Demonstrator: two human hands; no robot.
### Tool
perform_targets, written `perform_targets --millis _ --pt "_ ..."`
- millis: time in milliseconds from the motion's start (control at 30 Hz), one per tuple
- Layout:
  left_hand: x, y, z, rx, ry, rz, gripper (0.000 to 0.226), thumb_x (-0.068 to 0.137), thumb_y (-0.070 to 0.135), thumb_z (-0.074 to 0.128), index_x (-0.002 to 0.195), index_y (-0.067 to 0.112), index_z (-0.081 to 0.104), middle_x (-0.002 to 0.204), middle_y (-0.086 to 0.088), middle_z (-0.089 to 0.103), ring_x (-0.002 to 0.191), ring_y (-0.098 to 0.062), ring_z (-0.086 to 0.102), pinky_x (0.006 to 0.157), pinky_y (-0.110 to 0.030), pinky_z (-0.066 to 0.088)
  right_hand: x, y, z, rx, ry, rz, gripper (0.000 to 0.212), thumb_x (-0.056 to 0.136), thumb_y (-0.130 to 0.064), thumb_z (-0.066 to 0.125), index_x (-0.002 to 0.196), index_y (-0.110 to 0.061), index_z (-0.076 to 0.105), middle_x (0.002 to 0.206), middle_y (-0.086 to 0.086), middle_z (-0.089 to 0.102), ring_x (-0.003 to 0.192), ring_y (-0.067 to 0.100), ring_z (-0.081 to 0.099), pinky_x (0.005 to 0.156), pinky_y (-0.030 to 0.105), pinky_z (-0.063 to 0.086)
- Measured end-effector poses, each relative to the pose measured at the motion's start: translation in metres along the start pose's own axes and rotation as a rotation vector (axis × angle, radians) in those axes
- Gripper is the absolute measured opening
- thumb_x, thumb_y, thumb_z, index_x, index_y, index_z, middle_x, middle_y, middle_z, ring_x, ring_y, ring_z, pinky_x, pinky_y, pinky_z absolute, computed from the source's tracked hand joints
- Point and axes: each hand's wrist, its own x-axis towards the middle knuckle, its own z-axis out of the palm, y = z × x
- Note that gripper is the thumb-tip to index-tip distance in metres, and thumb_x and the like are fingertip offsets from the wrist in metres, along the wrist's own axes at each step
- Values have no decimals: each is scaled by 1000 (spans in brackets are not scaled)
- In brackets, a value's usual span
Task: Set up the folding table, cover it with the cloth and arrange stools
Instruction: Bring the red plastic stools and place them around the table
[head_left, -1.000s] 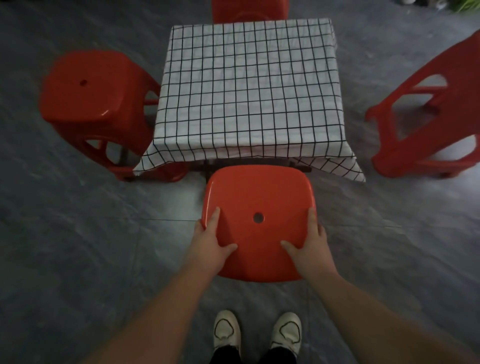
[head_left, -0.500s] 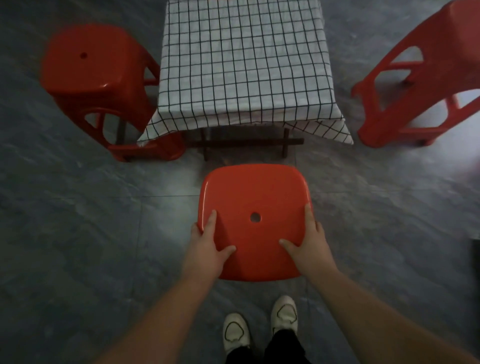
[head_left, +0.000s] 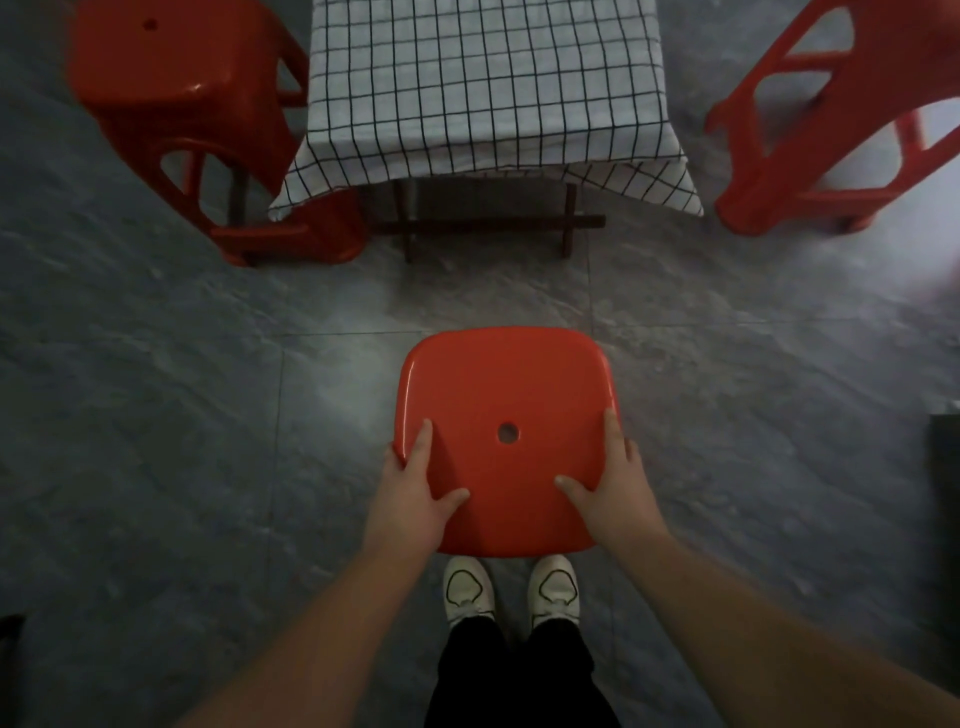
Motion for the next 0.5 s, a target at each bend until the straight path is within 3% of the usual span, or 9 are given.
perform_targets --millis 233,500 --pt "-4 -14 15 -22 -4 8 104 84 43 74 150 55 -6 161 -6 14 142 -27 36 113 -46 39 -7 13 13 12 -9 -3 108 86 -32 75 156 -42 -6 159 6 18 134 27 44 104 44 43" --pt "-10 -21 14 46 -66 6 104 88 37 72 152 49 -8 165 -7 -13 150 -29 20 118 -44 28 -12 13 18 -77 -61 45 105 90 -30 70 156 -36 -11 165 13 0 146 33 28 114 45 31"
